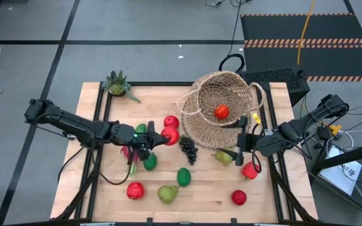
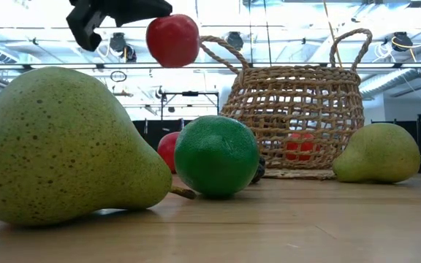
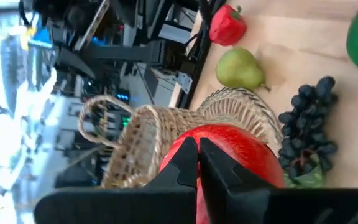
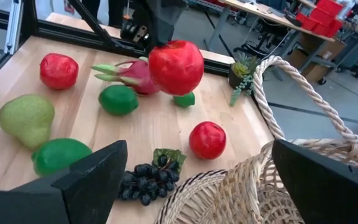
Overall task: Build produce basket
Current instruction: Put the red apple into the brown basket
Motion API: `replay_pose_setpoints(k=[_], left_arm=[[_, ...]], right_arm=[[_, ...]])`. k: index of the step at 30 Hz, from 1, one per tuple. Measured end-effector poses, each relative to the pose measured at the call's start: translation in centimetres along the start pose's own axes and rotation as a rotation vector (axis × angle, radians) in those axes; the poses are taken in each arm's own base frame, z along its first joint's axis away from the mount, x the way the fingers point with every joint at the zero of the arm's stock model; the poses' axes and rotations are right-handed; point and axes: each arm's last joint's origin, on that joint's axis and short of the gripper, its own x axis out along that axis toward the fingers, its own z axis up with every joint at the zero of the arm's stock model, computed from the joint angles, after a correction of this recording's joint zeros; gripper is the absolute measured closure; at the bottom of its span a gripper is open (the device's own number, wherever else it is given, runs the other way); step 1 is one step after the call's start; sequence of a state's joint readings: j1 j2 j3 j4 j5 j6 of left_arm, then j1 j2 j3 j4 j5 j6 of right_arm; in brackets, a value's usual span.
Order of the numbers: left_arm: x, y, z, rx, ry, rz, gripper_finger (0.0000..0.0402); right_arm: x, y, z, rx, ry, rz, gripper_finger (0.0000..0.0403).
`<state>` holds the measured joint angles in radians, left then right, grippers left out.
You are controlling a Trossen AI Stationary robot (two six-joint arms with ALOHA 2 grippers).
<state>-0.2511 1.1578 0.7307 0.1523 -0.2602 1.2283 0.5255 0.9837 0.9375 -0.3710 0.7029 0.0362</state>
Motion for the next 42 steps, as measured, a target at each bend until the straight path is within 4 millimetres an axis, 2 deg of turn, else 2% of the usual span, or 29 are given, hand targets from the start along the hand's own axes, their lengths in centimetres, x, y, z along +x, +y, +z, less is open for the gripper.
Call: replay_pose_setpoints(k=[8,22,27,33,42], left_arm=[[-0.3,0.0,0.9,0.081,0.059,0.055,0.0399],[-0.6,-0.2,1.7,0.039,0.037,0.058,0.0400],[-0.6,0.1,1.8,-0.076,0.032,0.098,0.0400],[-0.7,1.3,1.9,-0.339,0.017,0.218,0.0400],[-0.5,2.4,0.8,-0.598,0.002,0.315,0.0401]], right_arm=[[0.0,0.0,0.0,0.004,0.001,0.000,0.0009],[0.0,0.0,0.0,-0.003,0.001,0.000,0.0009],[0.0,0.0,0.0,-0.004,0.002,0.000,0.0009],[0.0,0.0,0.0,-0.004,0.002,0.000,0.0009],[0.0,0.0,0.0,0.003,0.001,-0.001,0.0009]])
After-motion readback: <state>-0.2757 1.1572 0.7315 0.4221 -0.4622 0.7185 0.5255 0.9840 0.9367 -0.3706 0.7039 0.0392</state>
